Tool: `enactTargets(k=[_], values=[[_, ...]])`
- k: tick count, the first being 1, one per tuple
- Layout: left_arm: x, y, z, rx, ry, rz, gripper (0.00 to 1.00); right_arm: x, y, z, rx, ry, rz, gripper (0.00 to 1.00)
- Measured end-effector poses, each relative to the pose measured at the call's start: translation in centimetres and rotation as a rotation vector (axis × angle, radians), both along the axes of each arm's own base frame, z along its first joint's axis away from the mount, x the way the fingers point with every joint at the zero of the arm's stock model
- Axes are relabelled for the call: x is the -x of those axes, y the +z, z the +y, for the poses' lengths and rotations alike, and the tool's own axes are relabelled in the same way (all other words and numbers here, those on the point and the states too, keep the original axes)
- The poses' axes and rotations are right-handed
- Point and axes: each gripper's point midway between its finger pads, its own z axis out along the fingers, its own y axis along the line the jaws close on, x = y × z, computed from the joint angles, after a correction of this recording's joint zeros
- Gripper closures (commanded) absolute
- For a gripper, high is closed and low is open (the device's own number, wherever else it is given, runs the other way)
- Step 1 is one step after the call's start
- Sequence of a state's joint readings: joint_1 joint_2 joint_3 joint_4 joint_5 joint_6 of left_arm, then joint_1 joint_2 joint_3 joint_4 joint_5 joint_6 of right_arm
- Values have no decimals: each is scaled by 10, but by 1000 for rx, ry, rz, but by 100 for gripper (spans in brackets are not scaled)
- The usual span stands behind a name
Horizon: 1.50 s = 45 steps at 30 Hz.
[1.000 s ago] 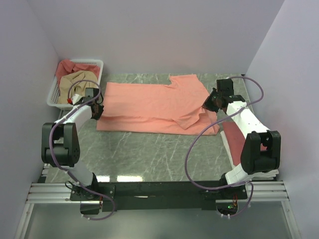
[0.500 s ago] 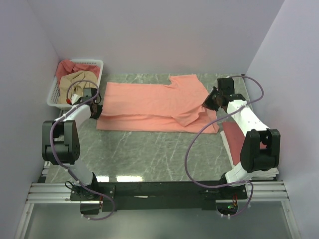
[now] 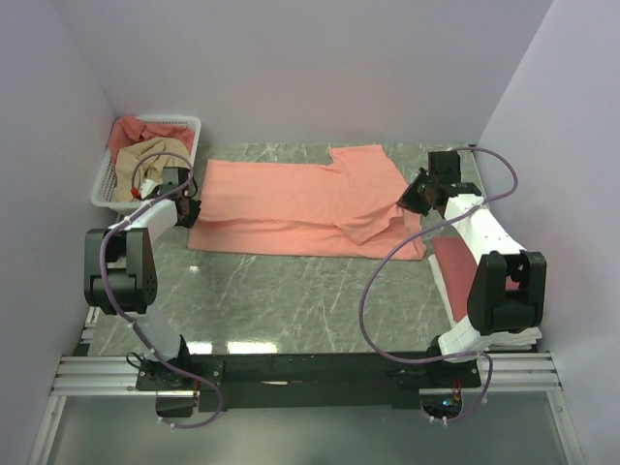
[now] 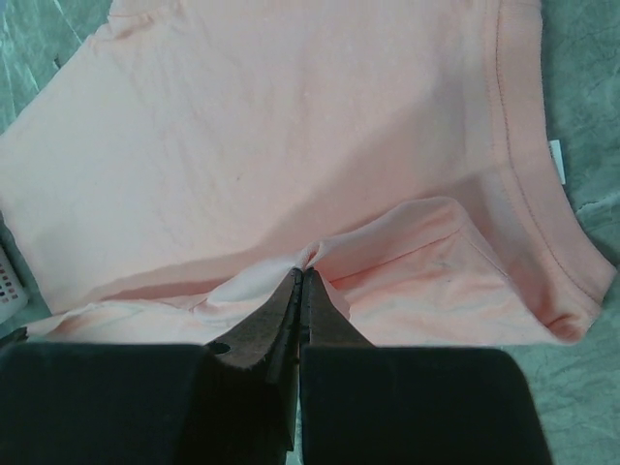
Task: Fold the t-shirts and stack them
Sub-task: Fold the tshirt
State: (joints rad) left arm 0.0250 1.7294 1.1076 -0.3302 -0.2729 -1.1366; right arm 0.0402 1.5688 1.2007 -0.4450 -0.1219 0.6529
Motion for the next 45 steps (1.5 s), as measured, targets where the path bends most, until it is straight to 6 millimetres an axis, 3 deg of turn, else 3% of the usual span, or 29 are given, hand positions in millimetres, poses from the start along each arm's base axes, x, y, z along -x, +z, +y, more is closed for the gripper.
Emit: enactTargets(k=[7,10,11,12,13,15,16,17,22,26,34,40,45], values=[[-3,-4,-1,10,-18,0,99,-2,-2,0,-3,0,-1,100],[-6,-6,-1,21,-35,-7,85,-3,-5,0,-3,0,5,100],[-7,-5,-1,24,-41,-12,72,-3,-6,0,-3,1,9,98],[-9,-4,-1,27,-51,-19,67,-3,-8,0,-3,1,13,92],[-10,-4,-2,33,-61,-27,58,-4,-10,0,-4,1,17,74],[-12,-3,-2,43,-72,-45,52,-4,-16,0,-10,-2,32,53],[-11,-3,-2,46,-76,-51,49,-4,-18,0,-9,1,36,38],[-10,-2,-2,49,-78,-54,49,-5,-20,-1,-9,-1,40,34],[1,20,0,48,-82,-106,56,-6,-17,2,-11,13,16,34],[14,37,-5,60,-80,-166,64,10,-29,9,-6,28,29,41],[45,7,-32,93,-129,-105,69,43,-68,37,-4,80,111,43],[47,0,-35,96,-137,-98,71,40,-71,61,-29,114,88,43],[54,-12,-32,88,-128,-66,71,39,-85,68,-46,104,105,43]])
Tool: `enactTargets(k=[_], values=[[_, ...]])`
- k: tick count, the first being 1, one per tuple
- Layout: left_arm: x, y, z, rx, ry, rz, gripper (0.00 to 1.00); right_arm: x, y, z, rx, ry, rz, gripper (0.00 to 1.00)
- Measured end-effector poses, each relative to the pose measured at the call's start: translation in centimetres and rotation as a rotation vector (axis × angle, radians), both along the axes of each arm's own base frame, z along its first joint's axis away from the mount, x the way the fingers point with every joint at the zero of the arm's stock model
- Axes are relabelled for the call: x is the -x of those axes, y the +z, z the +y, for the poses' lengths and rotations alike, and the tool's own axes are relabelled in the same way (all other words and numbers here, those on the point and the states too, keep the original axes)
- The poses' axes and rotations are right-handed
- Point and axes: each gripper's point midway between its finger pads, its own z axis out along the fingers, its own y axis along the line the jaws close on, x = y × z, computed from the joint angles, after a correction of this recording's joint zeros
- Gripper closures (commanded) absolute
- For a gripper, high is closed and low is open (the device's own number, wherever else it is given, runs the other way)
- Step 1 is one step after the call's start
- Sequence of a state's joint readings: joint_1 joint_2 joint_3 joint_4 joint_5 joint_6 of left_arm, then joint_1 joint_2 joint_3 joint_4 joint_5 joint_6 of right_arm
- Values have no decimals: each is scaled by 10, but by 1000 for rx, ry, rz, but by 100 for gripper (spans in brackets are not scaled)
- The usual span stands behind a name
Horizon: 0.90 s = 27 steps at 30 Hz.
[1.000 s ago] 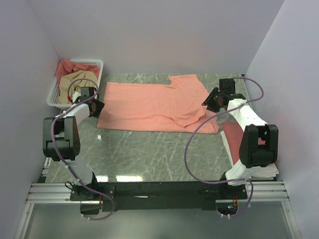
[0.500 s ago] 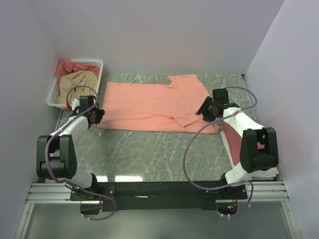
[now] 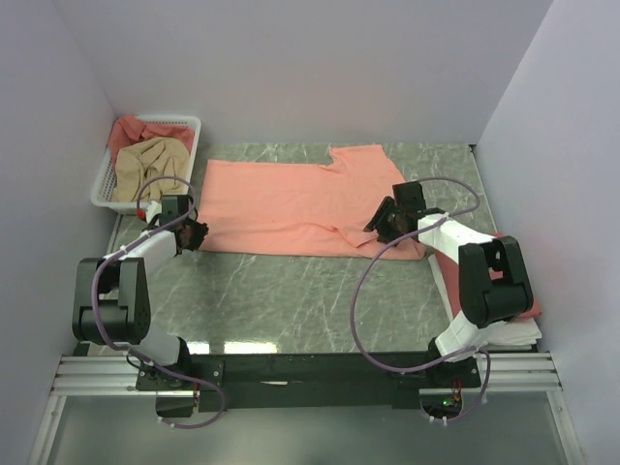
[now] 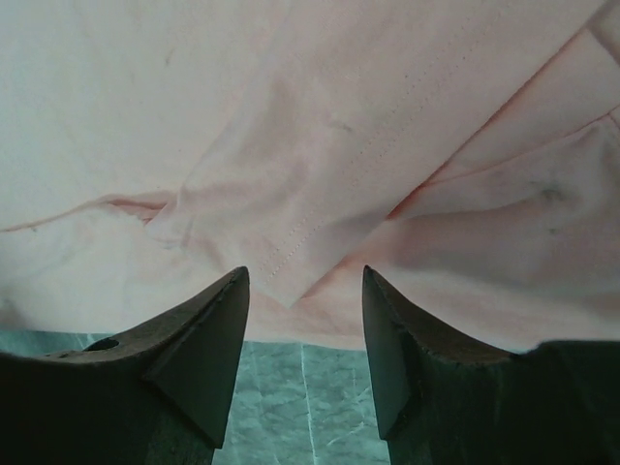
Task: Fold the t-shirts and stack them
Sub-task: Fold the tshirt
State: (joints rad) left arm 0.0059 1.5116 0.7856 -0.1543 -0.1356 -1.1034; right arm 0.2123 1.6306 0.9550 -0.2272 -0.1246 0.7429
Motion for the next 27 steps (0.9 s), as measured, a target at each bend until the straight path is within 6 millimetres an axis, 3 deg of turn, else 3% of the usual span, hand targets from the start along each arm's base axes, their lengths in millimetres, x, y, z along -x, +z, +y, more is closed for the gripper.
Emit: enactTargets(k=[5,10,17,24,27], values=[[2,-10,2,-9,7,28,72,4,-11,3,-11,-14,28,43],[3,-16,2,-10,8,42,72,1,-17,8,-25,-22,26,54],[4,-19,3,-15,12,51,73,1,-29,11,-39,-33,54,58],[4,-19,3,-15,11,53,73,-9,-24,14,-52,-37,40,96],[4,-19,3,-16,10,53,73,-21,-16,17,-60,-37,17,100]])
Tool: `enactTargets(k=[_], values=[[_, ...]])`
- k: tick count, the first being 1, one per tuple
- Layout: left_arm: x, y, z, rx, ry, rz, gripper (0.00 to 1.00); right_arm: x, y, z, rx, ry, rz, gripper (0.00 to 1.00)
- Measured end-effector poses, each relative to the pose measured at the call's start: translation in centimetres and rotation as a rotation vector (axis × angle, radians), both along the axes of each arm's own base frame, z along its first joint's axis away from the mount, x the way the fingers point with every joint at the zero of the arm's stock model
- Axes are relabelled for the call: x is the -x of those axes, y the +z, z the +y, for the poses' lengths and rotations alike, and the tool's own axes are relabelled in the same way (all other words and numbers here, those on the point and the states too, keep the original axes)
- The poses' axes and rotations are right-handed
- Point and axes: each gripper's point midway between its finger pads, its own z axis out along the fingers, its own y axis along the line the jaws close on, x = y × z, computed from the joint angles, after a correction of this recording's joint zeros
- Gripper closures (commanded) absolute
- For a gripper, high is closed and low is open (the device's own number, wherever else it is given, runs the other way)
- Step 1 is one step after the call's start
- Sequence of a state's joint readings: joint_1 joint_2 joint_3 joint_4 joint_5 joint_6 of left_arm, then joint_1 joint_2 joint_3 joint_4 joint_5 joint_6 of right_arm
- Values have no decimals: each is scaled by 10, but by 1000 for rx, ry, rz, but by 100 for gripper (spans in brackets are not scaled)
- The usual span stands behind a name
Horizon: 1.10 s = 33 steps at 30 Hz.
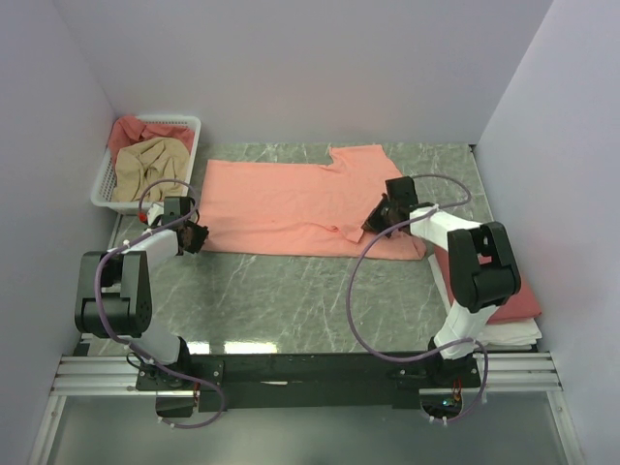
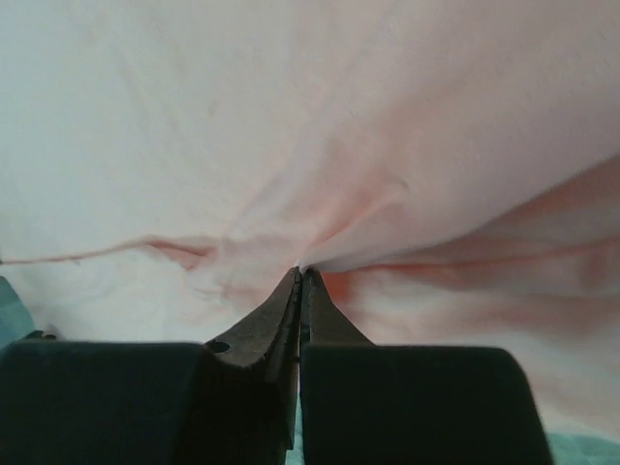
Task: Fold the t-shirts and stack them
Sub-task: Fold the tshirt
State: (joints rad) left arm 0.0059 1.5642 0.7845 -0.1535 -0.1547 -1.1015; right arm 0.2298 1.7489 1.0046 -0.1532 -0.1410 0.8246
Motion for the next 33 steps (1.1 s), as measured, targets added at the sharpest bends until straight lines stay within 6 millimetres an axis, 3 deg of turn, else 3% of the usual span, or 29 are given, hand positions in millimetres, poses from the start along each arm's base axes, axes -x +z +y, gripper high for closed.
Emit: enactTargets(k=[8,16,20,24,27,33], values=[[0,0,0,0,-1,0,73,-42,22,10,-8,5,-53,100],[0,0,0,-2,-4,1,73,-86,28,20,-9,11,-78,100],[0,0,0,-4,-7,1,73,-96,23,25,-13,24,-77,82],[0,0,0,-3,-8,1,72,-99,20,29,-16,52,-79,53],[0,1,-2,2,-13,-1,71,-104,26,33,-16,83,-100,41],[-2,11,-3,9,-18,-32,70,-108,37,32,16,112,-143,40]])
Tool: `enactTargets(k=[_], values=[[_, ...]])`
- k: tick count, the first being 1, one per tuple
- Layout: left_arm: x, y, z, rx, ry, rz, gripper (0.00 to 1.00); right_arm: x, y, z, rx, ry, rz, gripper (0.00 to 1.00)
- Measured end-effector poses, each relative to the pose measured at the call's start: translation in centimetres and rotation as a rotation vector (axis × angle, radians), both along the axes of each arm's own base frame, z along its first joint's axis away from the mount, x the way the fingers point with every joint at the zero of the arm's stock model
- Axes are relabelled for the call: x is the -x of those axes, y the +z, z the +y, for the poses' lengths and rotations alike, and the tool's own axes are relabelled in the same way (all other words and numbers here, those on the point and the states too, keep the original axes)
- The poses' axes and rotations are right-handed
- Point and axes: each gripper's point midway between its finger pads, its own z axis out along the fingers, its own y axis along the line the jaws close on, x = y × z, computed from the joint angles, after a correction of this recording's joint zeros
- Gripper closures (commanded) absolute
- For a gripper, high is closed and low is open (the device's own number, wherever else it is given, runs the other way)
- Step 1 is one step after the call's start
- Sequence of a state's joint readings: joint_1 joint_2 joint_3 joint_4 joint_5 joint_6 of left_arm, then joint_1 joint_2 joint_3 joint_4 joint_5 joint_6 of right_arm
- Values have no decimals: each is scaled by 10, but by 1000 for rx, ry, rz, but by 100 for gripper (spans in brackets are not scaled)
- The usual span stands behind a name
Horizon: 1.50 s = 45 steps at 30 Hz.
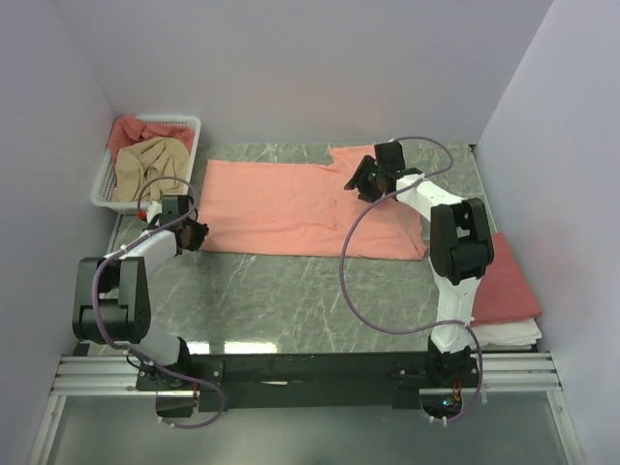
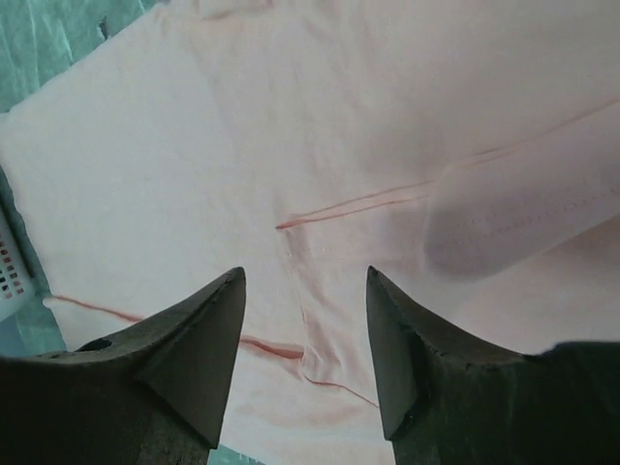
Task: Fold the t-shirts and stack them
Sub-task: Fold the tshirt
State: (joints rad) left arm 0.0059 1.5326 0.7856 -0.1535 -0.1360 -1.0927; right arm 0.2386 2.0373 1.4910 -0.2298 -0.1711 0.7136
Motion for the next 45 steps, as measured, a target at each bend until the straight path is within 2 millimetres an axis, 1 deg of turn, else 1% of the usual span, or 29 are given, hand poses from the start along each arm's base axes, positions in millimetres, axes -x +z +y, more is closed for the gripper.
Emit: enactTargets(k=[2,4,5,6,8,13,16,18,21,22,23,25,28,31,35,40,43,44,45], values=[[-1,7,0,0,1,-20,70,4,4,-3,12,-4,-11,41],[-1,15,1,-3,3,-36,70,16,8,-9,29,-13,-12,42],[1,18,2,-8,8,-39,69,28,9,-15,40,-21,-6,44],[3,21,3,-14,13,-41,68,34,9,-17,48,-26,-1,44],[9,28,8,-32,35,-39,66,58,11,-27,65,-40,6,46],[15,46,15,-52,74,-72,64,114,21,-49,93,-79,-1,48],[18,42,16,-51,78,-72,66,138,27,-57,91,-93,-17,48],[22,32,15,-51,77,-52,66,152,26,-62,96,-101,-20,48],[28,15,15,-52,75,-21,64,170,19,-75,105,-125,-7,48],[29,10,15,-53,73,-13,63,174,16,-80,108,-137,-1,48],[30,6,15,-55,70,-9,61,179,13,-88,111,-155,8,47],[31,2,16,-60,63,-19,59,186,7,-104,117,-195,21,47],[28,-1,17,-67,59,-34,59,192,1,-124,127,-241,44,46],[24,-5,19,-68,63,-38,61,194,-3,-138,127,-272,57,46],[25,-19,20,-69,69,-2,64,196,-6,-145,125,-285,69,46],[18,-20,21,-71,73,-17,68,198,-11,-153,124,-302,86,45],[16,-21,22,-73,80,-21,74,198,-13,-156,125,-310,93,45],[16,-21,22,-73,80,-23,79,198,-14,-157,126,-311,96,45],[16,-21,22,-72,82,-22,80,199,-15,-157,127,-313,99,45]])
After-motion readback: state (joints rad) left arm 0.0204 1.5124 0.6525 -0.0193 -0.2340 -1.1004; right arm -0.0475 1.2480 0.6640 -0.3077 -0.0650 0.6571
